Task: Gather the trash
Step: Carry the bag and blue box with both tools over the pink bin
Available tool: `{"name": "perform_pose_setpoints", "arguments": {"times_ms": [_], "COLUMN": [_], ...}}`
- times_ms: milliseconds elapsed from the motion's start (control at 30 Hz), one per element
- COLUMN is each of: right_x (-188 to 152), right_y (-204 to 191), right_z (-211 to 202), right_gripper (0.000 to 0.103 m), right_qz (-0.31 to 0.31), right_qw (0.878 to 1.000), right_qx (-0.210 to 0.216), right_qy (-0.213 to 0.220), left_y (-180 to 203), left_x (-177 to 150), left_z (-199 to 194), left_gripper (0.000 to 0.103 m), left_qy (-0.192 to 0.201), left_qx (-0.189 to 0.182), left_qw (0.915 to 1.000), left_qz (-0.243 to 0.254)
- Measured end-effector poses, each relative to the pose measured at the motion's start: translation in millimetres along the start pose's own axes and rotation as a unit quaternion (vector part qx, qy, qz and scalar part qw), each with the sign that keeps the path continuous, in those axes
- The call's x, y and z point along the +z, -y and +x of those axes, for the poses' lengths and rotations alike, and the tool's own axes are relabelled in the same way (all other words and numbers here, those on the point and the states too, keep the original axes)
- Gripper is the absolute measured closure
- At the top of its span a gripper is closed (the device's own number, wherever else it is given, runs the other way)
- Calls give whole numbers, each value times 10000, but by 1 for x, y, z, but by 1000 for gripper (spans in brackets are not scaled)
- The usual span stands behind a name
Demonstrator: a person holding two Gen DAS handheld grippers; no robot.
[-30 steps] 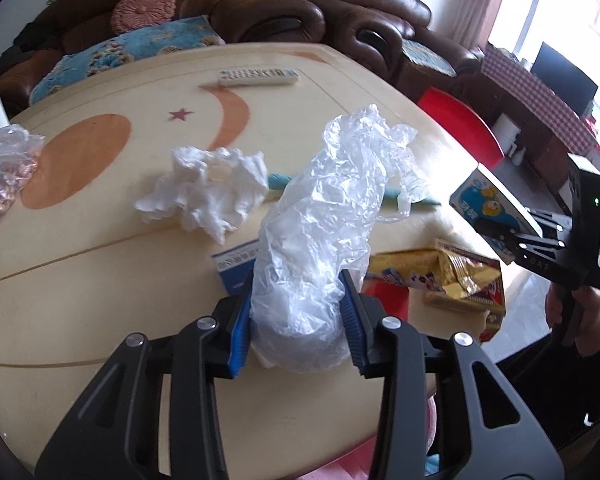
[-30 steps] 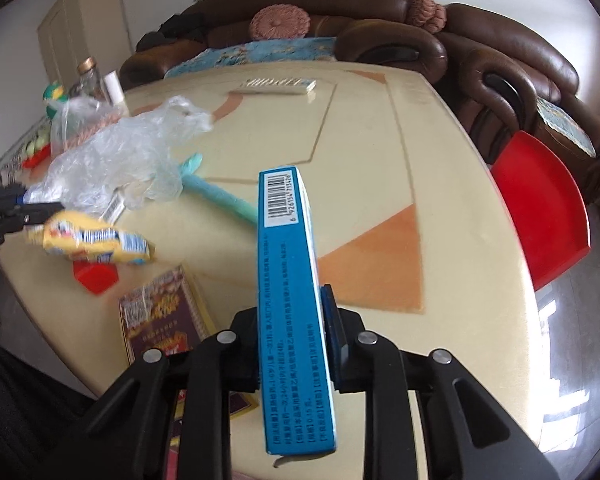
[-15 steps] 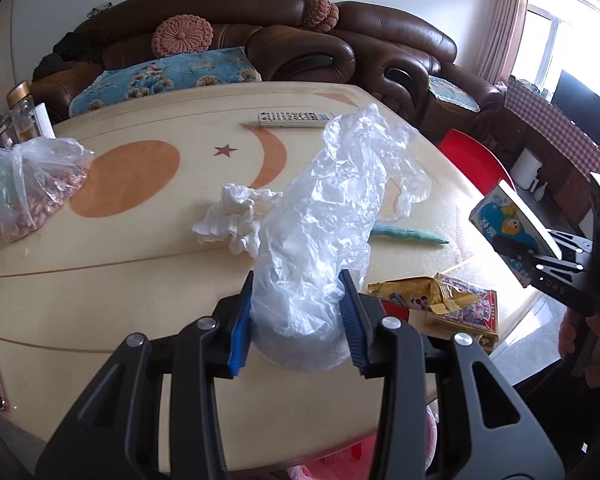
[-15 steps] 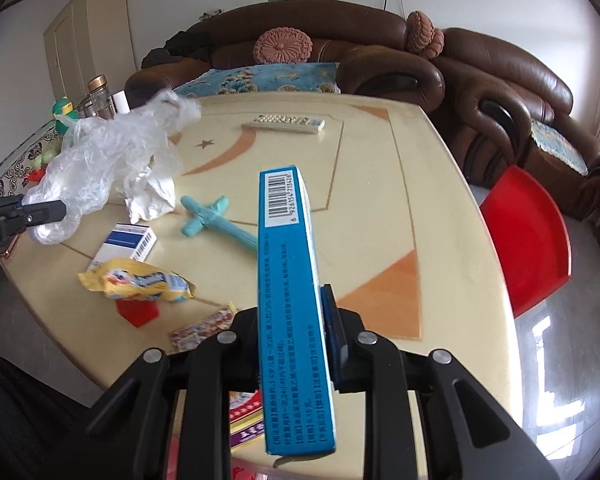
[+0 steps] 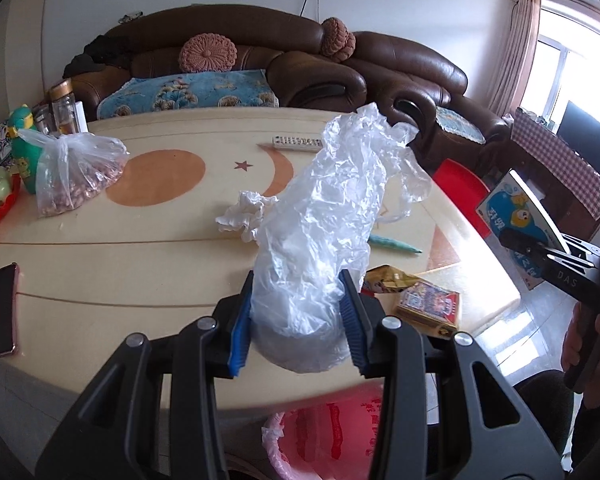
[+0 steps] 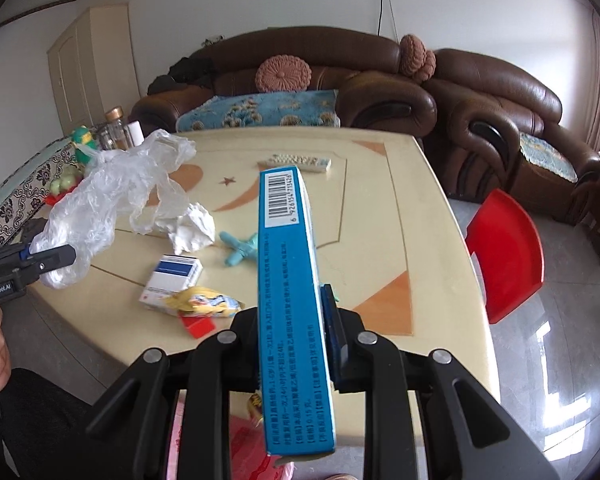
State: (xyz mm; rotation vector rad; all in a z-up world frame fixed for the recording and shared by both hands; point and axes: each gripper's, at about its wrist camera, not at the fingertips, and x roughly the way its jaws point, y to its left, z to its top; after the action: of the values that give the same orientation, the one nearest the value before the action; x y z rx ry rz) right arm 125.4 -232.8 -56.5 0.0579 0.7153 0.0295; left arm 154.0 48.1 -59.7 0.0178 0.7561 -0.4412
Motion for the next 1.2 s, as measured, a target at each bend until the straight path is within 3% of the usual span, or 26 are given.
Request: {"name": "perform_pose_setpoints", "arguments": {"times_ms": [300, 633, 1200], "right_x": [-9, -22, -67], "right_y": [-25, -41, -58], "right_z": [-59, -111, -137], "right_gripper": [80, 80, 80], "right_qz": [-53, -188, -290], "right_qw": [9994, 9982, 9979], "right_qx": [207, 240, 481], "right_qy": [289, 512, 326], "left_y": [25, 40, 61], "left_x": [-23, -44, -87], "left_z": [-63, -105, -123], "left_gripper": [64, 64, 63], "left_qy": [258, 416, 183], "left_qx": [40, -4, -94], "left_qw": [9996, 9991, 9993], "left_qz": [68, 114, 300]}}
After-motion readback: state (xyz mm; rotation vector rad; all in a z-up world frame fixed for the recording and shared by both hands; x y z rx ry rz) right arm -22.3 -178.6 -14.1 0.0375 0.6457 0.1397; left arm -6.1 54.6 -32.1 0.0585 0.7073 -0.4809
